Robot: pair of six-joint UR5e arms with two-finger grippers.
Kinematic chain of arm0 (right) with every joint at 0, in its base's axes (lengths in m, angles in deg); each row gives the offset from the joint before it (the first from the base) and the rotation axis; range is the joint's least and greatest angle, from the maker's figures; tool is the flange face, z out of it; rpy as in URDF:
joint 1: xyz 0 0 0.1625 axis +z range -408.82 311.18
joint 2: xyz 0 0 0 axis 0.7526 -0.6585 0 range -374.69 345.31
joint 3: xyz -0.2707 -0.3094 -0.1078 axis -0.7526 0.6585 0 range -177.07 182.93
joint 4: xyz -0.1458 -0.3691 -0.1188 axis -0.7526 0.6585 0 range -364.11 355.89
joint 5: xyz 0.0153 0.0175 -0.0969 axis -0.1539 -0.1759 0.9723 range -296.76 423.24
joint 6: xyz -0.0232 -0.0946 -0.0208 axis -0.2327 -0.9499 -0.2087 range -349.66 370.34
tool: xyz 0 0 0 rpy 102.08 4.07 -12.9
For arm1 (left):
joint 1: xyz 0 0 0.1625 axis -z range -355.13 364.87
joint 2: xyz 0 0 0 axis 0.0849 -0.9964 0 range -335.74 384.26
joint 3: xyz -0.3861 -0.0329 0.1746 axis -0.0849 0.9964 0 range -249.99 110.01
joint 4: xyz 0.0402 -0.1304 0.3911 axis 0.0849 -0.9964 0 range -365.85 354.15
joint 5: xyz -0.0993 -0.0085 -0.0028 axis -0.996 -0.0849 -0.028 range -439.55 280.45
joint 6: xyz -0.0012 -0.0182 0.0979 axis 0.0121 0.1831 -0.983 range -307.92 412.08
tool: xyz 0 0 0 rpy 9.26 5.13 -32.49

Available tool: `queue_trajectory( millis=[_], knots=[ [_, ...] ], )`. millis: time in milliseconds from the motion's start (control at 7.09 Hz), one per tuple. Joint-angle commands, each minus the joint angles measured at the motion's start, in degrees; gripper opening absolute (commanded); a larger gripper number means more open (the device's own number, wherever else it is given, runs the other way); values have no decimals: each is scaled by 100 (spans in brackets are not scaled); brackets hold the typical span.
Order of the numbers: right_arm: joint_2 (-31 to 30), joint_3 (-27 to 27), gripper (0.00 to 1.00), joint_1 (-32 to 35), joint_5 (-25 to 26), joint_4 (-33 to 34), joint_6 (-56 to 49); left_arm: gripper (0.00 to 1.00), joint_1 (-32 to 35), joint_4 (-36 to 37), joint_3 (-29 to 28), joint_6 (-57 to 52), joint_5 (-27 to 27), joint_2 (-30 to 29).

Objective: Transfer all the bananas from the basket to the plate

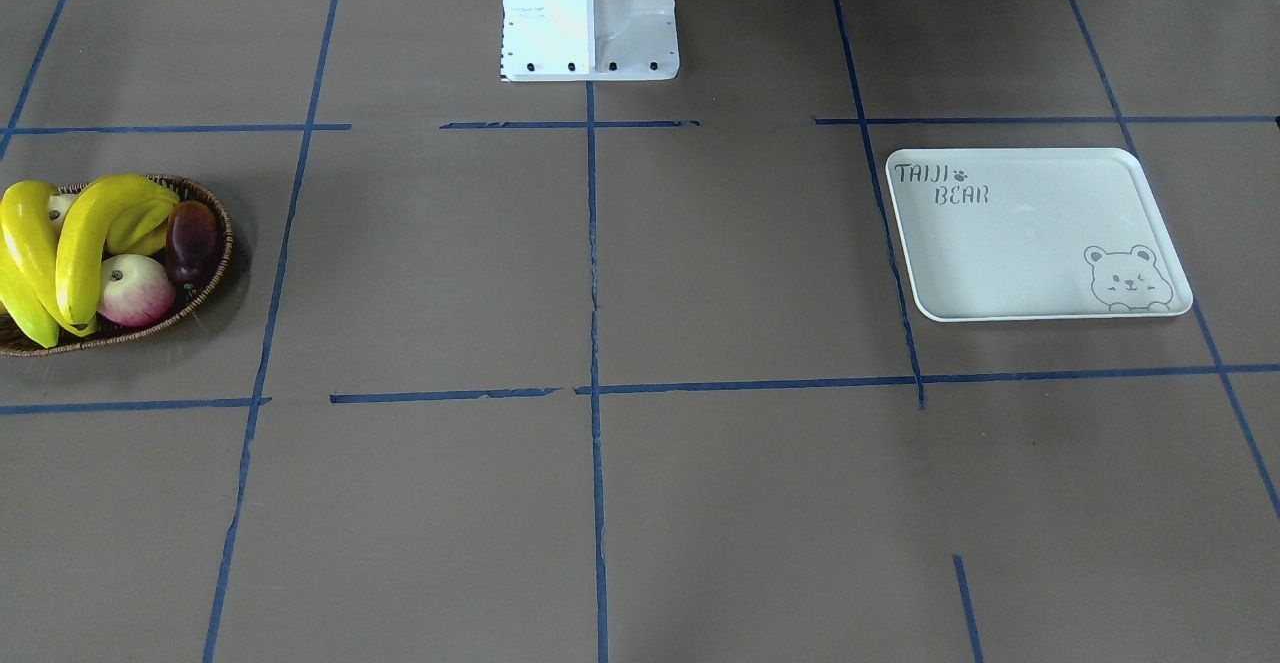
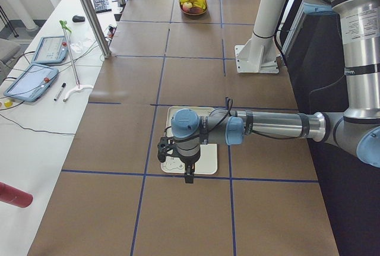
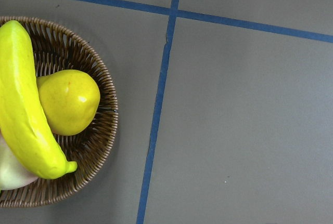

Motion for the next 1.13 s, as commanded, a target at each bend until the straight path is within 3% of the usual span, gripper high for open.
queue_trajectory(
  millis=[0, 564, 987],
  knots=[
    [0, 0, 100, -16, 0, 0, 0, 100, 0, 0, 5, 0, -4, 0],
    [62, -183, 100, -121, -279, -104, 393, 100, -9, 0, 23, 0, -22, 0],
    [70, -1173, 100, -1023, -396, -702, 2751, 100, -9, -9, 14, 0, -22, 0]
  ],
)
